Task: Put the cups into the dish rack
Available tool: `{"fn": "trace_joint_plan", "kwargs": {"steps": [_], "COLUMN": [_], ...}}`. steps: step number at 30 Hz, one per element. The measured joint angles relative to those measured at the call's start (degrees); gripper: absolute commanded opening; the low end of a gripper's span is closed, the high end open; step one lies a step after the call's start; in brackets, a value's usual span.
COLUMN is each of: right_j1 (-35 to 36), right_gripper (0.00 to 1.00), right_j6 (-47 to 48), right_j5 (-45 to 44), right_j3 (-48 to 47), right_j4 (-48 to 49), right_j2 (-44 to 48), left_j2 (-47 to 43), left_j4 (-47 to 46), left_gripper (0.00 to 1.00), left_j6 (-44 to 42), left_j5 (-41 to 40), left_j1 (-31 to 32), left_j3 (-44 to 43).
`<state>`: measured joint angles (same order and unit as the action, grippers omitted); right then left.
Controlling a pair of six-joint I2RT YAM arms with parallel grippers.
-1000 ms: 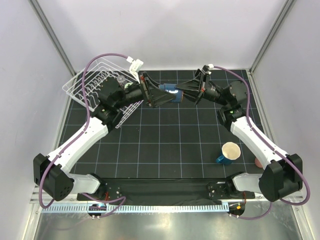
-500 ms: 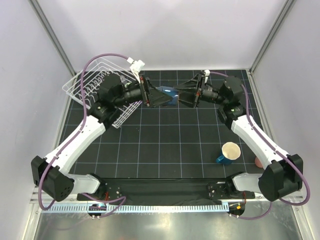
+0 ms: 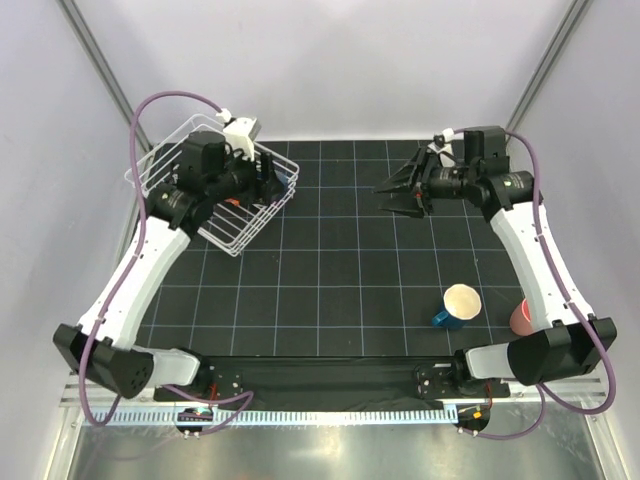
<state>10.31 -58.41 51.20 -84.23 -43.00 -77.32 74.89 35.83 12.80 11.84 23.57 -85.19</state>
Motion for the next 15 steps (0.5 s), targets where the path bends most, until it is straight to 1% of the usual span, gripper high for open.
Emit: {"fn": "trace_joint_plan", "kwargs": {"steps": [3,8,15], "right_j1": [-1.92,-2.43,-4.61], "right_gripper": [0.5,0.5,0.5], "right_j6": [5.66,9.35,11.87], "right_j5": [-0.28,-0.5,-0.2], "right_j3": [-1.09,-1.07,-1.05], "right_j4": [-6.67,-11.63,-13.92], "right_j2": [0.09,0.22,0.52], "left_j2": [3.82,10.99,15.04], "left_j4": [4.0,6.97,6.86], "left_gripper": [0.0,0.0,0.0], "left_j6": [-5.33,-11.85,-13.33], "left_j5": [-3.52,-7.1,-11.8], "left_j1": [-3.61,-7.98,-8.7], "left_j3": [-0.2,2.6,4.48]}}
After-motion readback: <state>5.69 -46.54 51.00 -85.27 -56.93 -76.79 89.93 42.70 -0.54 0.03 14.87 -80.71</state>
